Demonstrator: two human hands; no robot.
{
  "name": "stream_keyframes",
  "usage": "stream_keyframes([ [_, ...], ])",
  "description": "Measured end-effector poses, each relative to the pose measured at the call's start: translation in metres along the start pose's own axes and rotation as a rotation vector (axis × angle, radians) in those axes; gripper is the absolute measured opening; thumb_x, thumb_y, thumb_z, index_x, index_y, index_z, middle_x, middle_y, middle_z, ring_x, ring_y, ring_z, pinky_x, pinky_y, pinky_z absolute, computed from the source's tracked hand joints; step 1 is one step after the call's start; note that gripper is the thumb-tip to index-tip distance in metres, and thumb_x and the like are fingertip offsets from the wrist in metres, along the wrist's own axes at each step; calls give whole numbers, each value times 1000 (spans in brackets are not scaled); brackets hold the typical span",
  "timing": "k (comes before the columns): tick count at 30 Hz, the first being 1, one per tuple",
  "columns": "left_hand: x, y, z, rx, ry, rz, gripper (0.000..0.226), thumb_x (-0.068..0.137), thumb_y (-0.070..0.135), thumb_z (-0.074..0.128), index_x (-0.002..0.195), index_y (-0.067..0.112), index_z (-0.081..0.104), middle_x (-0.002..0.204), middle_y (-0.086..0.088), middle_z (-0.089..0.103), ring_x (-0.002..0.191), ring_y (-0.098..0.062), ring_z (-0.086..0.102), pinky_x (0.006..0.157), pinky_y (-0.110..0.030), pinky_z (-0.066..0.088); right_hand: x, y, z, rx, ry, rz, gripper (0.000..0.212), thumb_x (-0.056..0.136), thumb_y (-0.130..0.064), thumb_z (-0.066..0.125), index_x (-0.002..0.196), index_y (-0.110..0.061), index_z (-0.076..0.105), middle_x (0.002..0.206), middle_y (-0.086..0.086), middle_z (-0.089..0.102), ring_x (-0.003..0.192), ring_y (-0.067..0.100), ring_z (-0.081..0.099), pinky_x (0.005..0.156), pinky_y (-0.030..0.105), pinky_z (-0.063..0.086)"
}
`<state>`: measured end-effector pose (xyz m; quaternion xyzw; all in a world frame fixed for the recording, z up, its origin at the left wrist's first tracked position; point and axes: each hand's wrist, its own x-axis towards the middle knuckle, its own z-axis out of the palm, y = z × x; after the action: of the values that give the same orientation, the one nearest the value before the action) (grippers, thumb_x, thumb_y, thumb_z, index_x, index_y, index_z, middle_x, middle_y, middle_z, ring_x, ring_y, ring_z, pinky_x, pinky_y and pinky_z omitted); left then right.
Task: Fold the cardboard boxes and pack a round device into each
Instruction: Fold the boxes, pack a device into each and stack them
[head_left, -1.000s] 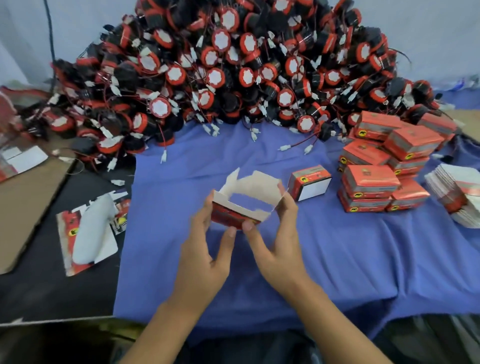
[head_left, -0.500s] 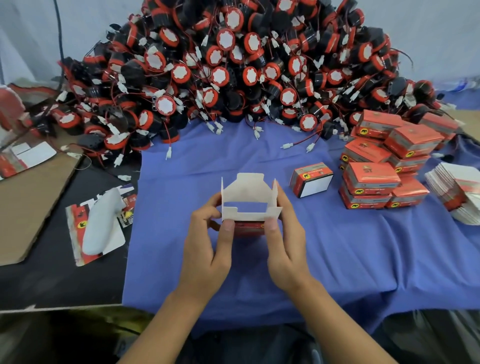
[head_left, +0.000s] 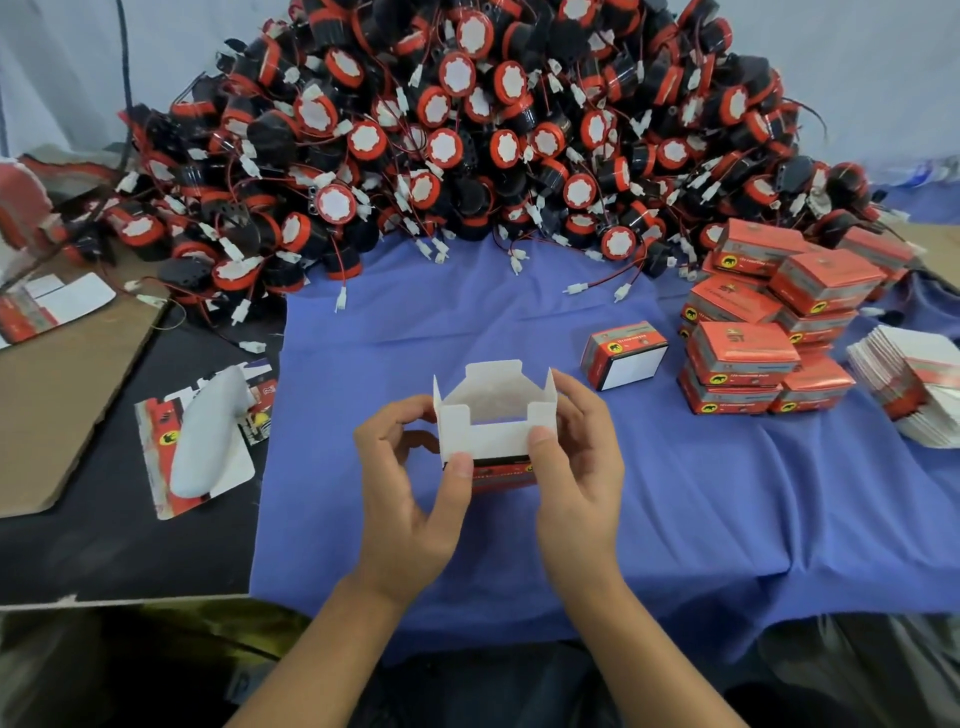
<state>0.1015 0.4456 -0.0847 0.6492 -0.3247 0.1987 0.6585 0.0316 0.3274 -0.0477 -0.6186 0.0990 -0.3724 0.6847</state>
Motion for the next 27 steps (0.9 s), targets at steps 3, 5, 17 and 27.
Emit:
stream_keyframes([
  [3,-2,-2,-1,-7,-4,45,45,100,39,57,141,36,38,138,17,43,115,-21,56,93,-27,49,-4,0,3,10,33,25,41,87,-7,55,121,-28,65,120,-2,71,116,19,66,102,54,53],
  [5,-3,-2,-1,4,-16,75,46,99,31,57,141,32,38,138,19,42,115,-18,55,95,-27,48,-6,-1,5,16,31,24,44,86,-3,52,121,-27,63,120,-1,70,116,18,65,102,52,53],
  [17,-7,18,9,253,-21,41,23,97,19,50,114,15,66,124,-10,53,118,-17,55,101,-22,42,-8,-13,0,-22,-25,-59,19,97,-10,53,107,-25,60,128,6,67,118,20,64,95,31,51],
  [27,-2,50,31,-147,108,-216,40,97,10,61,117,39,42,129,-3,66,118,-29,64,94,-54,51,-8,-18,-1,-21,59,-14,40,104,2,50,126,-31,56,124,5,68,111,13,65,90,24,51],
])
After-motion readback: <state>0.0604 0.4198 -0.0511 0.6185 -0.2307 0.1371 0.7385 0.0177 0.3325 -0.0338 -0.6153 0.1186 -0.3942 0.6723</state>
